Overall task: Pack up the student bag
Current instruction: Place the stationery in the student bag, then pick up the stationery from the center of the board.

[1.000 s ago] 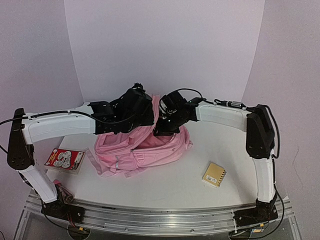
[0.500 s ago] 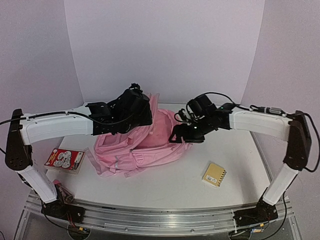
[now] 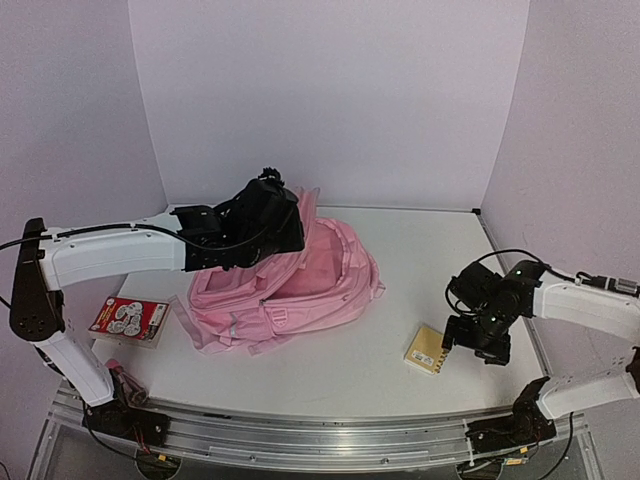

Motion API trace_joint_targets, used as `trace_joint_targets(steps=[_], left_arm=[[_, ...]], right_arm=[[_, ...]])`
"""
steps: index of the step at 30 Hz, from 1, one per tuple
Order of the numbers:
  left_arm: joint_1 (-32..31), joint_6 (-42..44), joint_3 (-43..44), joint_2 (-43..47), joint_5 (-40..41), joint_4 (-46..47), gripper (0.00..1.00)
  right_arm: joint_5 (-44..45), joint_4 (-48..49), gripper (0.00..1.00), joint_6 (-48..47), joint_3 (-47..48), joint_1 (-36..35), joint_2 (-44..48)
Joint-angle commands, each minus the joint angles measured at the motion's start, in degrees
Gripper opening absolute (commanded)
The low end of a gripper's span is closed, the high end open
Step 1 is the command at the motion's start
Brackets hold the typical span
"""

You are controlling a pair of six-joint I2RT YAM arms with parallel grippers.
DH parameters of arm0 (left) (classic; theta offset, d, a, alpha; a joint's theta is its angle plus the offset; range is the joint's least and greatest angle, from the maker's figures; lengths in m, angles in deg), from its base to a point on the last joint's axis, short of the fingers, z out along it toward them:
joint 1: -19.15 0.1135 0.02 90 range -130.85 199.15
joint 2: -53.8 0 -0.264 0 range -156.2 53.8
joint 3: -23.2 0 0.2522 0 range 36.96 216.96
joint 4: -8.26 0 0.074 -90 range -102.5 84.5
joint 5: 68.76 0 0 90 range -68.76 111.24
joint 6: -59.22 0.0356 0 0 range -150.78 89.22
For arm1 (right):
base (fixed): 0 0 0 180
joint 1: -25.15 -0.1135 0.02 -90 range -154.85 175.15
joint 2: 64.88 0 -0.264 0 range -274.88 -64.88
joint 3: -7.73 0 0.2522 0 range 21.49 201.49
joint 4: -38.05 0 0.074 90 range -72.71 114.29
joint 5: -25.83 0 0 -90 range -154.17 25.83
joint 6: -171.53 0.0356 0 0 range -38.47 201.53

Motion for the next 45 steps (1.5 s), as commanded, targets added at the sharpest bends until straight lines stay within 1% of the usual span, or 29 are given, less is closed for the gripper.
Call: trace_joint_targets(steps=[1,5,8,9,10,12,14,17,18,19,21,22,24,25,28,30,32,35,37,40,43,45], left_arm=[[0.4,0.22,1.95,2.42,1.48,0.2,0.0],[0.45,1.04,1.75,2.0,0.22,0.97,0.0],[0.38,3.09,2.35,0.34,-3.53,1.25,0.0],[0.39,3.9,2.78,-0.52,-5.3,1.25,0.02],[0.41,4.68,2.93,-1.29,-7.09,1.5,0.13],[0.32,6.38,2.62,-2.45,-12.63,3.23,0.39],[0.18,7.72,2.04,-3.53,-18.01,5.32,0.58],[-0.52,9.94,2.17,-5.26,-26.85,8.33,0.79],[-0.84,10.21,2.3,-5.59,-29.69,9.63,0.85],[-1.15,10.61,2.21,-6.04,-32.38,11.32,0.88],[-1.59,11.11,2.93,-7.63,-41.57,13.86,0.95],[-1.73,11.08,4.19,-9.02,-44.92,13.47,0.96],[-2.18,10.54,6.03,-12.38,-50.56,12.97,0.95],[-2.36,9.98,6.71,-13.96,-52.62,13.31,0.94],[-3.21,7.7,9.7,-20.3,-57.89,12.71,0.81],[-4.08,7.27,13.07,-24.45,-56.96,9.93,0.72],[-4.42,6.62,15.96,-28.31,-56.91,8.8,0.69],[-4.43,5.29,20.06,-34.89,-56.69,7.81,0.62],[-4.42,4.95,24.27,-39.22,-55.8,5.45,0.55],[-4.43,4.79,31.0,-45.73,-56.4,1.75,0.41],[-4.36,4.43,33.59,-49.59,-56.73,1.21,0.33],[-4.35,3.83,34.61,-51.37,-57.25,1.01,0.25]], right_arm=[[4.45,-0.91,0.95,8.02,0.82,-0.32,-3.6],[3.46,4.55,0.95,4.85,2.38,-0.28,-7.76],[2.87,7.93,0.96,4.02,2.78,-0.28,-9.9],[2.85,8.42,0.95,3.91,2.86,-0.28,-10.36],[3.07,8.9,0.95,3.89,2.69,-0.28,-10.67],[3.82,10.52,0.95,3.61,2.01,-0.28,-10.87],[4.33,12.04,0.95,3.02,1.22,-0.27,-11.04],[3.36,14.55,0.95,1.85,0.89,-0.22,-12.48],[2.92,15.18,0.94,1.48,0.79,-0.21,-13.18],[2.46,15.49,0.94,1.4,0.71,-0.2,-13.81],[2.08,16.53,0.93,2.06,-0.23,-0.15,-14.22],[1.82,18.03,0.93,2.55,-1.39,-0.03,-13.65],[0.74,22.68,0.91,3.32,-5.0,0.58,-12.17],[0.27,24.68,0.91,4.11,-6.63,1.06,-11.22],[-1.57,28.45,0.88,5.26,-10.3,2.14,-9.13],[-2.69,30.52,0.86,5.88,-12.66,2.57,-8.01],[-3.81,34.11,0.84,6.05,-14.57,2.79,-7.07],[-4.7,35.98,0.82,7.23,-16.38,2.99,-6.43],[-4.86,37.11,0.81,8.13,-17.38,3.1,-6.06],[-5.62,40.38,0.79,9.17,-19.65,3.29,-5.85],[-6.26,45.48,0.76,10.85,-22.64,3.39,-5.63],[-7.25,50.07,0.74,11.8,-24.7,3.38,-5.56]])
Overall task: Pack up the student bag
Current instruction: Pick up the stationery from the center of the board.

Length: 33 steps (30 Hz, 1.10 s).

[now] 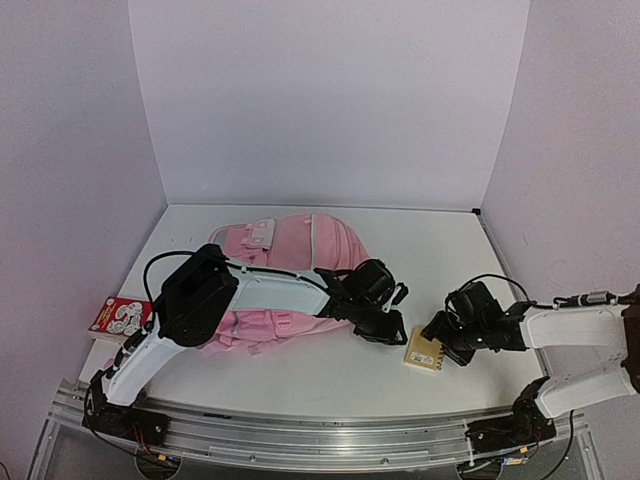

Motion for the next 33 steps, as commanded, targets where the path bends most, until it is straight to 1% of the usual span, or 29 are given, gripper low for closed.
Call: trace_joint_targets(steps=[1,3,7,9,11,15,19,21,23,25,26,28,29,30,31,32,33], left_arm=[[0.22,-1.35,4.32,-3.34,-2.2,-2.4,0.22],[0.23,-1.65,3.28,-3.98,-3.37,-1.04,0.16],[0.26,-1.81,2.6,-4.67,-2.92,-1.45,0.03],[0.31,-1.88,2.29,-4.67,-3.04,-1.4,0.0],[0.36,-2.16,1.96,-4.67,-2.4,-1.43,0.0],[0.68,-3.4,1.92,-4.63,-2.54,-1.34,0.0],[1.09,-4.53,1.56,-4.48,-2.06,-1.4,0.0],[1.28,-5.0,1.09,-4.05,-1.73,-1.42,0.0],[1.3,-5.29,0.38,-3.43,-1.16,-1.25,0.0],[1.3,-5.26,-0.62,-2.48,-1.24,-0.57,0.0],[1.3,-5.16,-1.04,-2.09,-1.33,-0.24,0.0],[1.3,-4.3,-1.09,-1.28,-1.04,-0.26,0.0],[1.31,-3.33,-0.89,-0.67,-0.92,-0.43,0.0],[1.3,-2.35,-0.51,0.04,-0.6,-0.75,0.01],[1.27,-1.34,0.13,0.91,-0.34,-1.41,0.04],[1.21,0.48,0.92,2.12,-0.08,-2.06,0.09],[1.06,1.95,1.89,3.33,0.86,-3.2,0.19]], right_arm=[[-5.6,8.61,0.73,4.44,-6.77,0.22,-1.72],[-6.58,14.72,0.71,4.35,-8.7,0.26,-1.44],[-9.86,22.81,0.7,0.67,-9.52,0.26,-0.69],[-13.25,25.34,0.69,-1.19,-8.75,0.25,-0.82],[-15.88,27.6,0.64,-1.79,-8.01,0.26,-1.14],[-20.66,28.35,0.5,-1.92,-7.01,0.22,-1.72],[-22.12,27.87,0.46,-3.25,-8.06,0.26,-2.59],[-21.25,27.65,0.45,-3.63,-8.62,0.24,-2.7],[-18.88,27.27,0.42,-3.12,-8.88,0.2,-2.7],[-16.02,26.45,0.35,-2.26,-8.82,0.23,-2.94],[-15.0,25.92,0.3,-1.94,-8.65,0.24,-3.06],[-12.97,24.31,0.07,-1.37,-8.2,0.26,-3.51],[-12.28,23.4,0.01,-0.97,-7.85,0.24,-3.53],[-12.06,22.47,0.0,-0.89,-7.58,0.25,-3.39],[-12.1,21.2,0.0,-1.22,-7.11,0.22,-2.86],[-11.75,19.52,0.0,-1.66,-6.56,0.26,-1.7],[-11.01,16.77,0.0,-2.35,-6.0,0.23,-0.03]])
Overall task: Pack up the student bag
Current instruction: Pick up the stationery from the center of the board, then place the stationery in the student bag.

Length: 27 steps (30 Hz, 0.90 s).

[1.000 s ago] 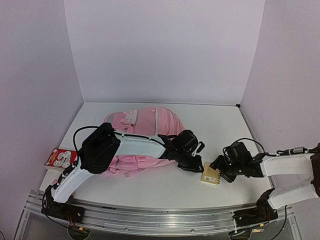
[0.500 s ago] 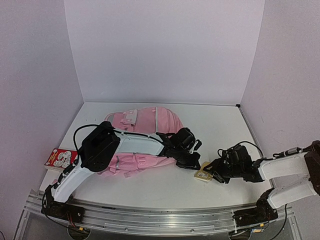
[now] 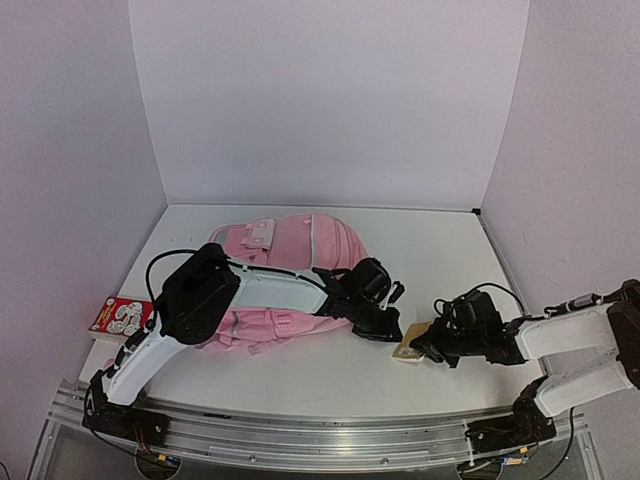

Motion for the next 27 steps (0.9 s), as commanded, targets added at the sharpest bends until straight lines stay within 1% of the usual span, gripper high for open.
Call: trace_joint_targets(steps=[1,4,6,8,9,11,13,16,19,21,25,27], left_arm=[[-0.4,6.46,2.13,6.79,4.81,-6.91,0.3],[-1.23,12.17,4.22,13.2,11.4,-10.85,0.67],[-1.47,15.19,4.11,17.54,16.37,-12.37,0.83],[-1.49,17.87,4.13,20.4,21.92,-14.51,0.98],[-1.5,18.19,4.98,21.12,26.12,-16.14,0.99],[-1.51,18.73,6.97,21.23,37.86,-20.11,1.0],[-1.49,18.85,10.4,20.19,46.31,-25.46,1.0],[-1.35,19.17,15.69,17.03,55.58,-32.9,1.0],[-0.64,18.61,20.75,13.42,61.77,-41.07,1.0],[0.3,17.07,22.83,12.01,61.98,-43.95,1.0],[1.06,18.33,21.44,10.93,59.79,-42.88,1.0],[1.33,17.71,22.74,9.28,60.05,-44.61,0.99]], right_arm=[[4.68,-10.56,0.0,-1.85,2.97,-0.23,4.36],[8.19,-20.26,0.0,-5.5,5.64,-0.2,10.76],[9.93,-24.4,0.0,-7.61,7.53,-0.23,14.34],[10.47,-26.79,0.0,-9.11,9.21,-0.18,16.02],[10.12,-27.27,0.0,-9.44,9.68,-0.23,16.25],[9.04,-27.34,0.0,-10.26,10.85,-0.2,15.7],[8.15,-27.26,0.0,-11.13,12.38,-0.22,14.71],[6.52,-27.24,0.0,-13.01,14.85,-0.2,12.21],[5.41,-27.23,0.0,-14.71,17.85,-0.18,10.04],[5.03,-27.26,0.0,-15.66,19.56,-0.2,8.86],[5.02,-27.17,0.0,-16.95,22.25,-0.16,6.56],[4.35,-26.88,0.0,-17.07,23.22,-0.2,5.57]])
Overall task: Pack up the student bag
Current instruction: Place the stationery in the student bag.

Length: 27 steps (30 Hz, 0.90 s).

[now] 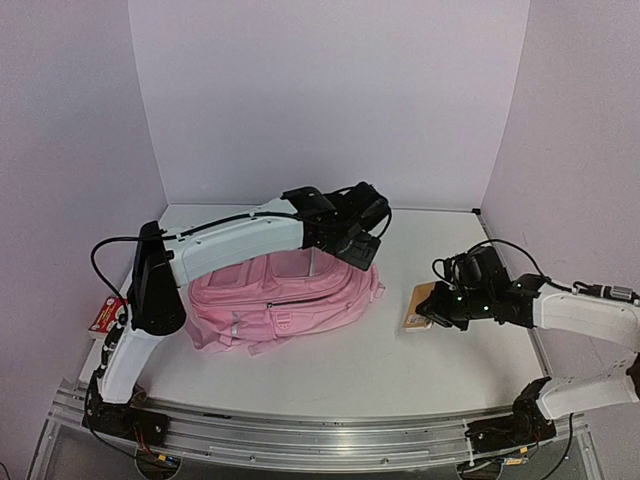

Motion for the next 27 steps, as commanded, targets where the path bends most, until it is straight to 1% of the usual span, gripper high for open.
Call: trace_joint_targets(steps=[1,3,4,5,6,8,9,10,11,12,16,20,24,27], left_arm=[[1.2,-0.92,2.82,-3.11,3.34,-7.09,0.98],[2.23,-2.72,3.21,-3.56,3.6,-8.61,0.9],[2.89,-3.35,2.57,-3.38,3.7,-8.83,0.83],[3.45,-4.19,2.01,-3.01,3.88,-9.22,0.73],[4.14,-5.44,1.55,-2.57,4.29,-9.61,0.59],[5.07,-6.87,0.31,-1.49,5.34,-10.47,0.33],[5.59,-7.37,-0.16,-0.72,5.93,-10.49,0.19],[5.86,-7.79,-0.51,-0.01,6.42,-10.52,0.07],[5.96,-8.26,-0.72,0.78,7.08,-10.37,0.03],[6.03,-8.64,-1.02,1.63,7.72,-10.06,0.0],[6.12,-8.48,-5.66,7.8,9.64,-5.18,0.0],[6.13,-6.5,-10.82,14.27,9.56,1.32,0.0],[6.81,-4.81,-12.42,19.16,9.63,5.07,0.0],[7.78,-3.64,-13.77,22.25,7.86,8.3,0.0]], right_arm=[[-1.86,0.81,0.0,-2.43,4.1,-0.15,-2.23],[-2.38,1.07,0.0,-2.6,4.87,-0.15,-3.13],[-2.61,1.29,0.0,-2.68,5.28,-0.14,-3.55],[-3.06,1.76,0.0,-2.98,5.74,-0.15,-3.97],[-3.78,2.24,0.0,-3.25,6.27,-0.15,-4.6],[-5.37,3.49,0.0,-4.06,7.77,-0.18,-5.61],[-5.97,3.86,0.0,-4.35,8.55,-0.13,-6.39],[-6.69,4.26,0.0,-4.69,9.61,-0.15,-7.07],[-7.4,4.73,0.0,-4.86,10.5,-0.17,-7.99],[-8.18,5.27,0.0,-5.0,11.4,-0.18,-8.9],[-12.98,10.1,0.0,-4.73,15.1,-0.15,-13.18],[-18.39,13.48,0.0,-3.91,22.18,-0.2,-19.89],[-24.99,19.97,0.0,1.0,30.75,-0.17,-30.2],[-30.47,24.12,0.0,6.38,38.59,-0.62,-39.2]])
